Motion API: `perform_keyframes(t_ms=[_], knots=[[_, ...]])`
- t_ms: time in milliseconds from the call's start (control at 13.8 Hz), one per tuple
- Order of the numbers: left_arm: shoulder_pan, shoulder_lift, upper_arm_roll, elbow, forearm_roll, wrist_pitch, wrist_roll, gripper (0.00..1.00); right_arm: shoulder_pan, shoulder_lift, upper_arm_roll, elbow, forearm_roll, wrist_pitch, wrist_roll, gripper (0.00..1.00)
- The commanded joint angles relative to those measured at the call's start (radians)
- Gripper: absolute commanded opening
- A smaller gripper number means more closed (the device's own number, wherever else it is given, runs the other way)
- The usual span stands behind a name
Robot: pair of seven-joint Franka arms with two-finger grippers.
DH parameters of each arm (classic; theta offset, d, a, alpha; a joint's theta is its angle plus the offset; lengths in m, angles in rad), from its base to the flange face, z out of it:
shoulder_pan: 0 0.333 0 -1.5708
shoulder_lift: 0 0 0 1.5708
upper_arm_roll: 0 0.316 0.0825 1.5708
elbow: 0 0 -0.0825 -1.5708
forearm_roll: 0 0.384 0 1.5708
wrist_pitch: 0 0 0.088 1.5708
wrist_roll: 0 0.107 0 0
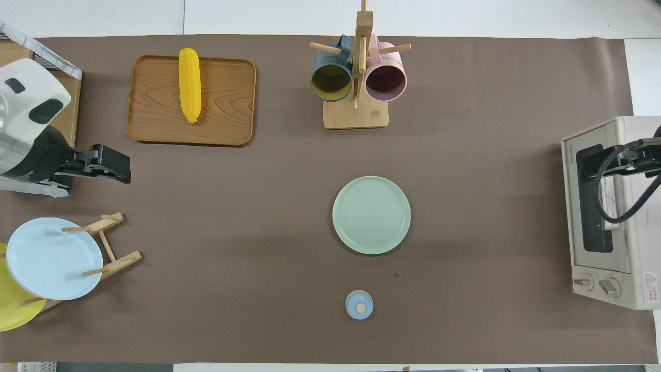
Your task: Put corn in oven
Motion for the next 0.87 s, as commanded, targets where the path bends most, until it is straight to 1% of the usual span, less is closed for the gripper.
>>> perform_keyframes(t_ms=[0, 73, 218, 363, 435, 508, 580, 653, 798], knots=[[0.018, -0.017, -0.008, -0.016, -0.017, 0.017, 0.005, 1.00, -0.005, -0.029, 0.005, -0.053, 0.012, 0.029, -0.002, 0.18], [0.015, -0.017, -0.008, -0.016, -0.017, 0.017, 0.003, 1.00, -0.017, -0.048, 0.003, -0.093, 0.009, 0.043, -0.008, 0.00], [0.011, -0.018, -0.008, -0.014, -0.017, 0.017, 0.005, 1.00, -0.054, -0.098, -0.005, -0.212, 0.012, 0.130, 0.004, 0.00], [0.010, -0.018, -0.010, -0.014, -0.017, 0.017, -0.001, 1.00, -0.072, -0.152, -0.008, -0.358, 0.006, 0.258, 0.007, 0.00], [0.010, -0.018, -0.010, -0.014, -0.017, 0.017, -0.003, 1.00, -0.078, -0.174, -0.008, -0.432, 0.003, 0.320, 0.007, 0.00], [0.011, -0.018, -0.010, -0.014, -0.017, 0.017, -0.004, 1.00, -0.077, -0.180, -0.008, -0.476, -0.026, 0.361, 0.004, 0.00], [0.018, -0.018, -0.010, -0.014, -0.017, 0.017, -0.001, 1.00, -0.068, -0.171, -0.006, -0.494, -0.110, 0.386, -0.005, 0.00], [0.019, -0.018, -0.010, -0.016, -0.019, 0.017, -0.009, 1.00, -0.066, -0.154, -0.005, -0.498, -0.150, 0.394, -0.005, 0.00], [0.019, -0.018, -0.008, -0.013, -0.019, 0.020, -0.007, 1.00, -0.081, -0.129, -0.006, -0.498, -0.164, 0.396, -0.051, 0.00]])
